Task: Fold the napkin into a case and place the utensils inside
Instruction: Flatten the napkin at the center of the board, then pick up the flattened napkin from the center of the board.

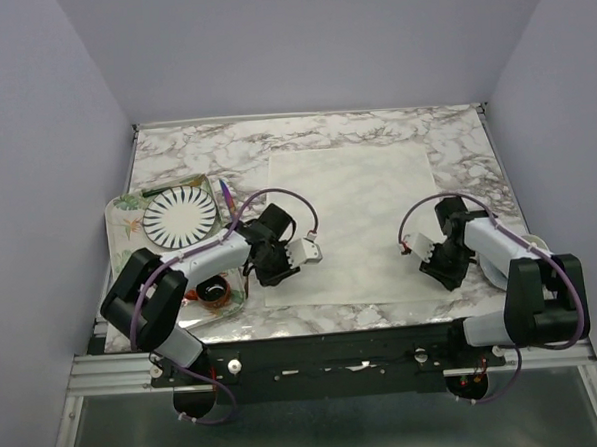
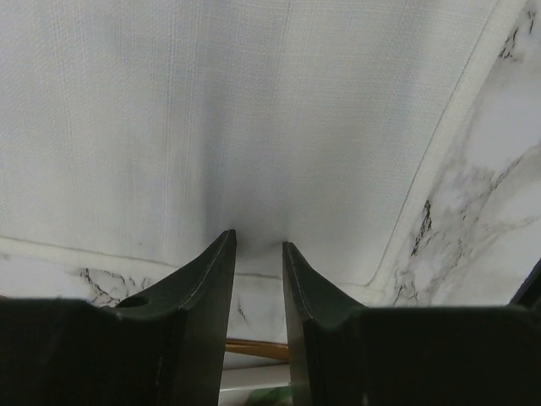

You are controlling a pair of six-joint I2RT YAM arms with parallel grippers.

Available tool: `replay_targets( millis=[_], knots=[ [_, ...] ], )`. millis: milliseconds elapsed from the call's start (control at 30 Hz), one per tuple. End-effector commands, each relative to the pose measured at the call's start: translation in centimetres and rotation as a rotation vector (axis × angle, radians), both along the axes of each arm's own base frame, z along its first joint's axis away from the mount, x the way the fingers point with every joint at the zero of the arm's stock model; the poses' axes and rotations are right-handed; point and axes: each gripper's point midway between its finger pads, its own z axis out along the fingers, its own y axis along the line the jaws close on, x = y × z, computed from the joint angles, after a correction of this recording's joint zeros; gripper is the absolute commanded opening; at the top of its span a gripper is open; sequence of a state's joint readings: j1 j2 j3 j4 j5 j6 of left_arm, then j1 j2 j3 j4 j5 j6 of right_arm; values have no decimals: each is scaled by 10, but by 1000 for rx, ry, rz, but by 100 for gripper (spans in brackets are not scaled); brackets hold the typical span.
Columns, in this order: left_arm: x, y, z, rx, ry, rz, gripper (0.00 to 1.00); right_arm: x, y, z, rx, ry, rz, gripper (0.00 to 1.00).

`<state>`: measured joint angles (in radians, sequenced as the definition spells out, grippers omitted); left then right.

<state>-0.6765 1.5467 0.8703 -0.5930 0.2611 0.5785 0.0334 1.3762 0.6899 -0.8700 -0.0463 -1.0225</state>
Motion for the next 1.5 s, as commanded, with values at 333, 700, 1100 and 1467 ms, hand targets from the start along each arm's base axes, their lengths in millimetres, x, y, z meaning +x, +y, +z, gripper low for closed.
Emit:
replay_targets(
  millis=[333,700,1100,1467],
  knots=[
    [71,-25,159,-408,-364,175,63,109,69,172,436,-358,-204,52],
    [215,-18,301,-685,-638,688,86,274,88,334,755,-815,-505,100],
    [333,4,199,-714,-220,1107,71,349,41,204,577,-582,-761,100],
    [375,16,104,-559,-141,1183,66,375,11,109,468,-467,-888,95]
  ],
)
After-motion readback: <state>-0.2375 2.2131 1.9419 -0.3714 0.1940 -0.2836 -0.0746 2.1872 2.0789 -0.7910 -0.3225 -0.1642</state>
